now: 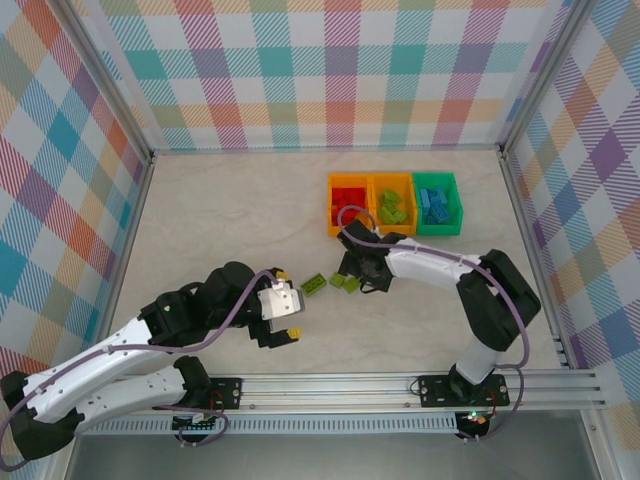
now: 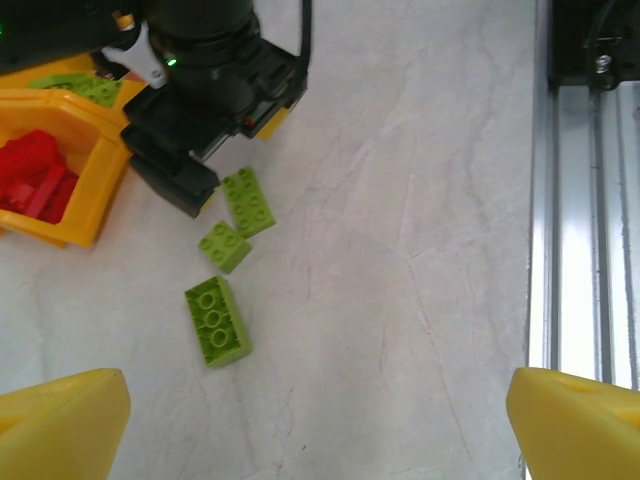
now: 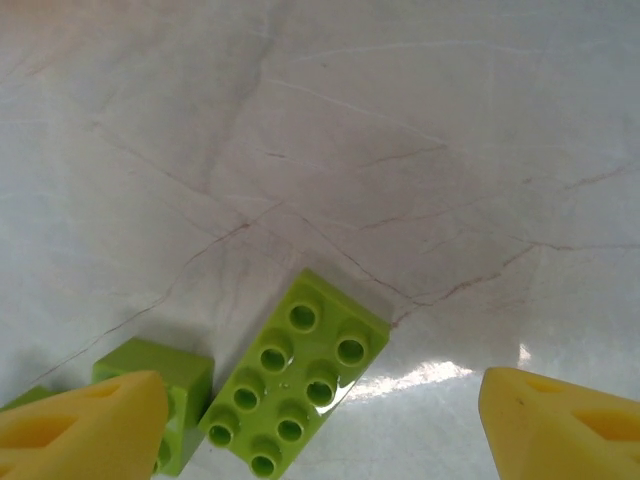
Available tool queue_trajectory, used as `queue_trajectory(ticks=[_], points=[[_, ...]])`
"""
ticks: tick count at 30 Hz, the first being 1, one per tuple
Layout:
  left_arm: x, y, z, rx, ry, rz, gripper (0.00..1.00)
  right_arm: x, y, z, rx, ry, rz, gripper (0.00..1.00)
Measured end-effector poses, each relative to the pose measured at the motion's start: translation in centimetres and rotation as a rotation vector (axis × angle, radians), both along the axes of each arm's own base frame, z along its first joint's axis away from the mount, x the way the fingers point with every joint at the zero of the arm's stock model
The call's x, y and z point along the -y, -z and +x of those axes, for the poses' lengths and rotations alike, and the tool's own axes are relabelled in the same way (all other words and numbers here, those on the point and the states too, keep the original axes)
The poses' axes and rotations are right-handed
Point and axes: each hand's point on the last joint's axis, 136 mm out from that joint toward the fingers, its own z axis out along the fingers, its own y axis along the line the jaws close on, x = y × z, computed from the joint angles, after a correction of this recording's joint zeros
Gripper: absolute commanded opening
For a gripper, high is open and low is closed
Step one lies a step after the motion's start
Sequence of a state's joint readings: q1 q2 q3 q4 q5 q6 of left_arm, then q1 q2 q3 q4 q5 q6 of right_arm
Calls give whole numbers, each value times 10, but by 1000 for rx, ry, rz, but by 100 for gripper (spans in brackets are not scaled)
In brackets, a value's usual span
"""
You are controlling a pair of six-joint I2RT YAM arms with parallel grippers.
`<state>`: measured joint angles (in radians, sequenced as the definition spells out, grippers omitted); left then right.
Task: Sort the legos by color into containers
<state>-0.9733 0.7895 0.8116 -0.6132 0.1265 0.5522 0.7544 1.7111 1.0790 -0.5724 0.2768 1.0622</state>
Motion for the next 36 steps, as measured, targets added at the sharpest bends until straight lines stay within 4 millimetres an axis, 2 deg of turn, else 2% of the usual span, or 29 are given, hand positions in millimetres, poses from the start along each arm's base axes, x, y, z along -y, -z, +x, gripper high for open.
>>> queue_trajectory(ticks=[6,12,14,15,16,18,21,29,32,34,36], points=[[3,-4,-8,9,43,-35,100,4,12,-2,-86,106,-79,84],[3,-9,-11,41,67,-51,100,5,29,-10,-154,150,-96,82],[3,-9,-11,48,74,-50,100,4,29,-11,-158,157,-87,74],[3,-7,-11,51,79,-47,100,4,29,-11,-157,163,-84,63],[3,-6,-12,54,87,-41,100,5,29,-12,-154,167,-83,55],[3,-2,-13,57,100,-31,100,10,30,-16,-144,174,-79,45],[3,3,-14,62,116,-15,100,18,30,-22,-109,178,-54,36],[3,16,-14,60,131,22,100,23,26,-21,-43,183,25,29],[3,18,-15,62,137,27,100,38,23,-27,-40,171,19,28],[3,17,-15,65,140,27,100,47,13,-25,-14,147,16,28],[3,17,-15,69,142,26,100,52,-7,-15,59,110,30,27]])
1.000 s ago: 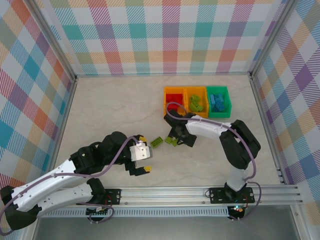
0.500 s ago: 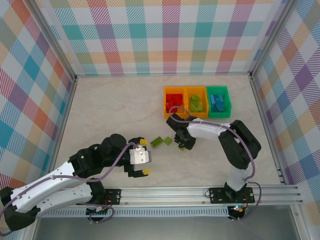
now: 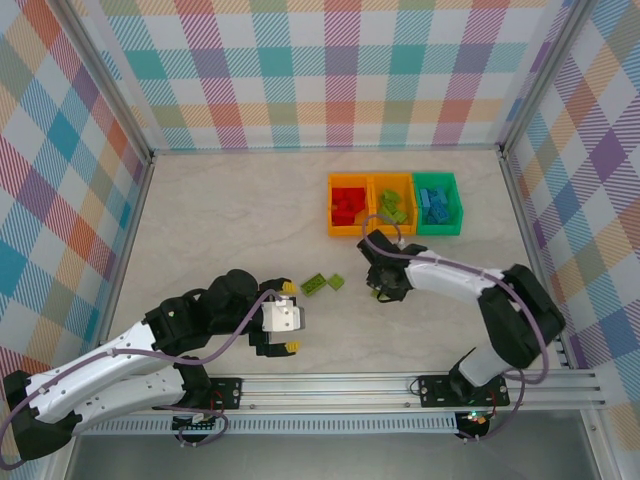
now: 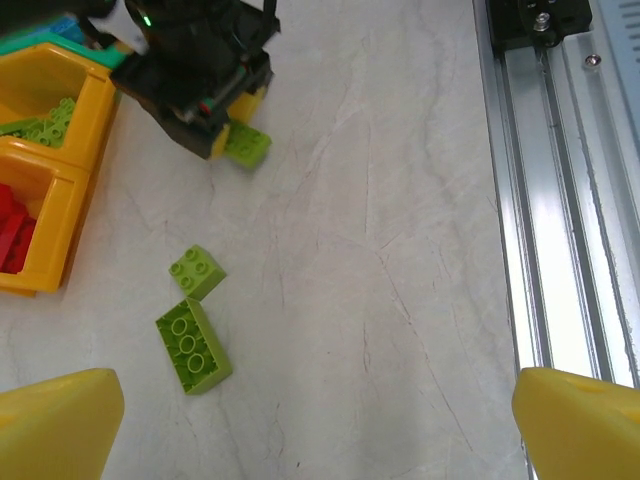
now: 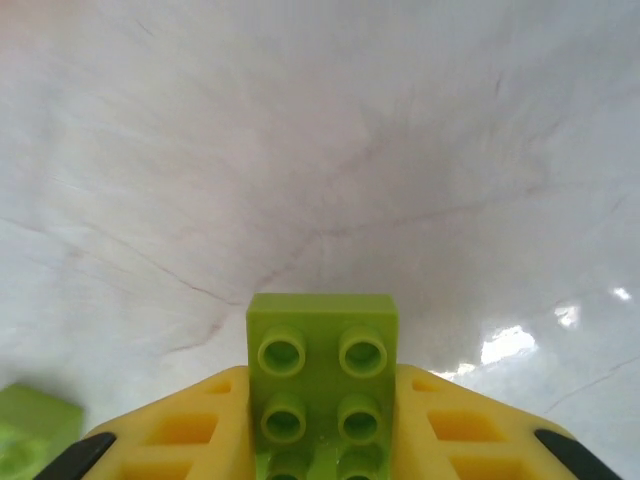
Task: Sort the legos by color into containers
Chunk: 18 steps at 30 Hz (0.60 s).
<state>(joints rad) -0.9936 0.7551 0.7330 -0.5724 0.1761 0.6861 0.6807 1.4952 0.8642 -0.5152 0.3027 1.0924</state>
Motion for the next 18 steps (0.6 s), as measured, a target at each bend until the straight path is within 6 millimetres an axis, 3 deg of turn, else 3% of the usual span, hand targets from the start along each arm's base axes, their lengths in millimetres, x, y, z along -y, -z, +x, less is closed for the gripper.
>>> queue_trajectory(ticks=[5,9,11,15,18], points=[[-1,-1,2,26,-11,-28,100,15,-60,47,215,-92,5,24],[-4,-6,11,73,-61,-57,100,28,-88,110,311,-149,-66,24],[-6,-7,16,93,-88,-55,100,30,-93,144,339,-170,-95,24],[-8,-8,25,122,-130,-51,100,28,-87,191,342,-219,-135,26],[-10,-6,28,132,-147,-44,100,22,-78,221,333,-244,-147,41]])
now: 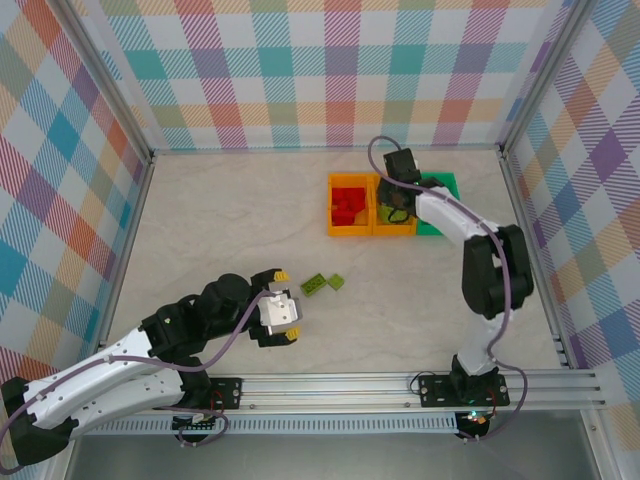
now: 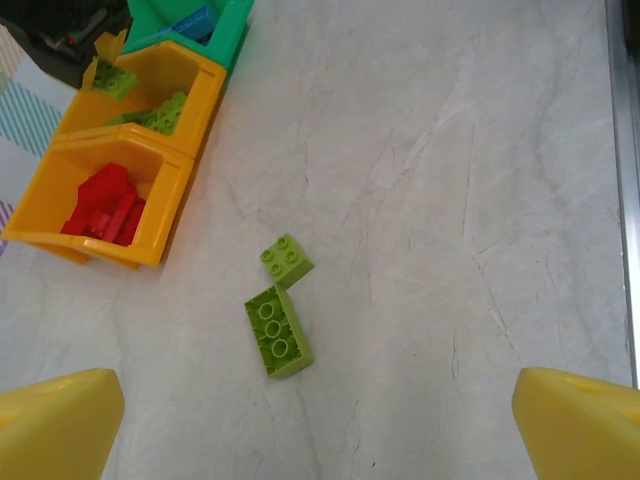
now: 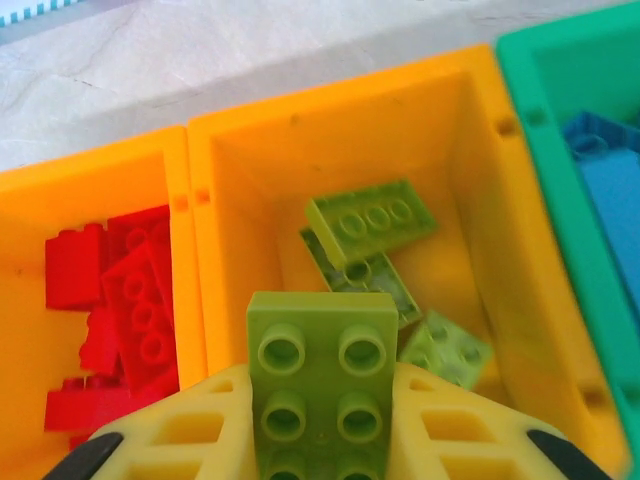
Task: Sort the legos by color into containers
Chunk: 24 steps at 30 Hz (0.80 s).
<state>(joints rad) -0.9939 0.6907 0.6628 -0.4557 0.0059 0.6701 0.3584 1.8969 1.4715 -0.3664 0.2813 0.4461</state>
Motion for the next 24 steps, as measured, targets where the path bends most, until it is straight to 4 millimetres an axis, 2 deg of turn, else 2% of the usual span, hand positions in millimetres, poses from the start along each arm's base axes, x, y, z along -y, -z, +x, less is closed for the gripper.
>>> queue_trajectory(ticks=[2,5,9,12,14,16,19,21,22,24], points=[[-1,2,1,2,-7,5,100,-4,7,14,-15,-15,-6,49],[-1,1,3,8,-13,3,100,-7,11,20,-33,-23,1,57],[0,0,4,12,-16,0,100,-7,11,15,-55,-34,6,58],[0,0,4,11,-16,1,100,-7,2,-3,-56,-44,28,57],[-1,1,3,8,-12,5,100,-5,-9,-30,-50,-61,46,57],[-1,5,0,-1,2,20,100,-10,-25,-67,-19,-107,68,57],[-2,14,-7,-21,43,57,100,-42,-44,-123,41,-257,114,59],[-2,20,-12,-36,72,84,100,-65,-43,-159,53,-377,133,60],[-2,23,-14,-43,88,93,100,-77,-38,-178,45,-447,136,60],[-3,26,-18,-52,113,109,100,-91,-22,-203,17,-544,124,60]])
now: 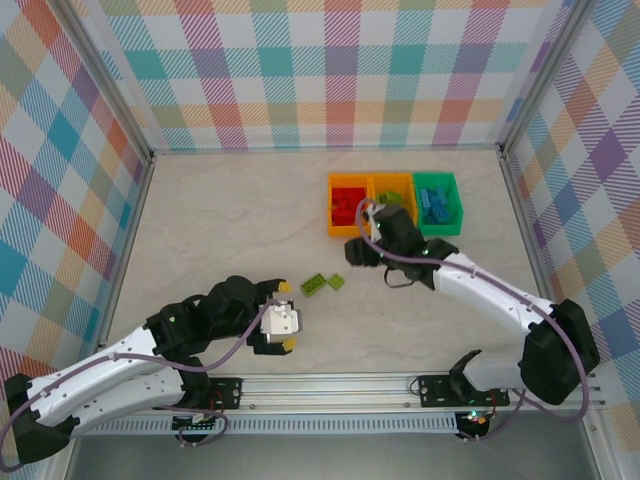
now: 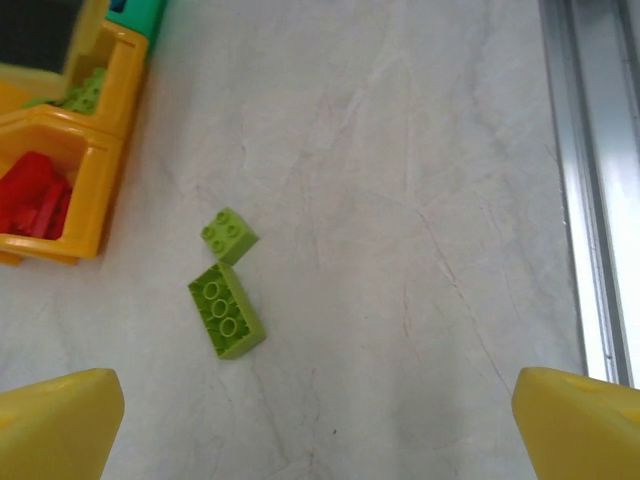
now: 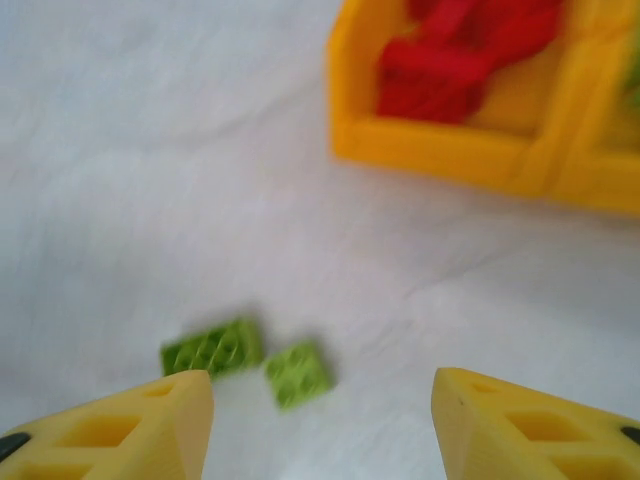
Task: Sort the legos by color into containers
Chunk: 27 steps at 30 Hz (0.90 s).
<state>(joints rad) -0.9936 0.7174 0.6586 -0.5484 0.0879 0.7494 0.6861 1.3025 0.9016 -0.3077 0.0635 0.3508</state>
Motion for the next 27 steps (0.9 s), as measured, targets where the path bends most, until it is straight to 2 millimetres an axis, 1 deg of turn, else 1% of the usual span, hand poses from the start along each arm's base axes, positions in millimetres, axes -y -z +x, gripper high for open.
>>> queue_trajectory(ticks=[2,5,8,9,11,13,15,17,20,24,27], points=[[0,3,-4,-10,22,13,100,-6,20,-18,-18,-74,-48,61],[-1,7,-8,-18,48,33,100,-13,44,-33,-24,-166,-133,62],[-3,9,-9,-13,58,47,100,-23,64,-33,-6,-239,-205,63],[-3,9,-9,-12,60,50,100,-25,74,-32,-6,-259,-233,64],[-3,10,-9,-11,59,53,100,-27,91,-28,-14,-284,-281,67],[-3,10,-8,-9,59,54,100,-31,106,-23,-25,-310,-325,68],[-4,10,-8,-8,58,54,100,-35,117,-18,-26,-325,-344,68],[-4,10,-7,-5,55,56,100,-38,126,-15,-21,-336,-354,64],[-4,10,-7,-5,54,56,100,-41,134,-12,-18,-345,-358,50],[-4,9,-7,-3,54,53,100,-46,134,-7,3,-335,-345,39],[-3,9,-7,-3,54,52,100,-48,132,-5,14,-333,-335,29]])
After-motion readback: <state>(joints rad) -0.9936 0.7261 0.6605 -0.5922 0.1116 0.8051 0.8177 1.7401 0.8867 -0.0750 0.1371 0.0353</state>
